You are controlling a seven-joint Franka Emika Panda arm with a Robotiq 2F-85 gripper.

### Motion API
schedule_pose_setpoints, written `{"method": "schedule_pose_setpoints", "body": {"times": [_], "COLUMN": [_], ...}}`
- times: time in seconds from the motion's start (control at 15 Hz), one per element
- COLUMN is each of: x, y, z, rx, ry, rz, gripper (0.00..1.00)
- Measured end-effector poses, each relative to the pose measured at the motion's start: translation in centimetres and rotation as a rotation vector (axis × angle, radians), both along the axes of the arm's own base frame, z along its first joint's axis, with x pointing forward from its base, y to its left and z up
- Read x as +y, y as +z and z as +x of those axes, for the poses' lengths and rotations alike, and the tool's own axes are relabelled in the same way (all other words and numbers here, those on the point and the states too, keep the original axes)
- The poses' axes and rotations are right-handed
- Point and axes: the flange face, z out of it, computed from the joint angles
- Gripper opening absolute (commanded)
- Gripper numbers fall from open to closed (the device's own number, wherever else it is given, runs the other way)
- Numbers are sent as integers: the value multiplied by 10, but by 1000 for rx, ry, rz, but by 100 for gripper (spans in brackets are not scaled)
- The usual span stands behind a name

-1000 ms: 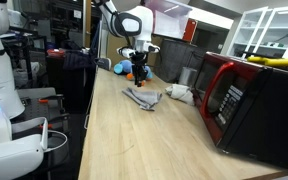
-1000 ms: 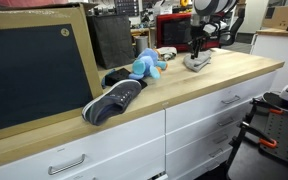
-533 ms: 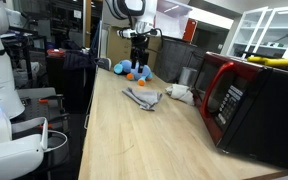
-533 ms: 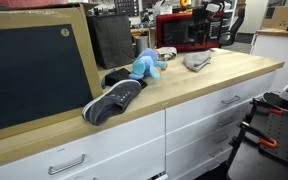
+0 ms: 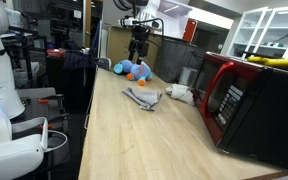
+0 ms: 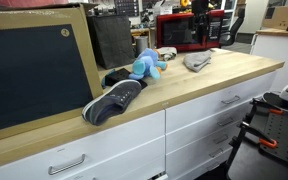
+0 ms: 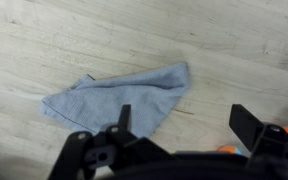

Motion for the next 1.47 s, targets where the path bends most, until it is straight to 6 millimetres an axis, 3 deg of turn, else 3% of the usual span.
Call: {"method": "schedule_pose_setpoints", "body": {"times": [0.67,0.87,1.07,1.47], "x": [-2,-12,-20,-14], "y": [-1,23,59,117], "z": [-4,-8,-18,-32], "rx": [16,-50,-134,-202], "ry": [-36,-64,-80,-61], "rz": [50,111,156,162], "gripper": [100,100,100,100]}}
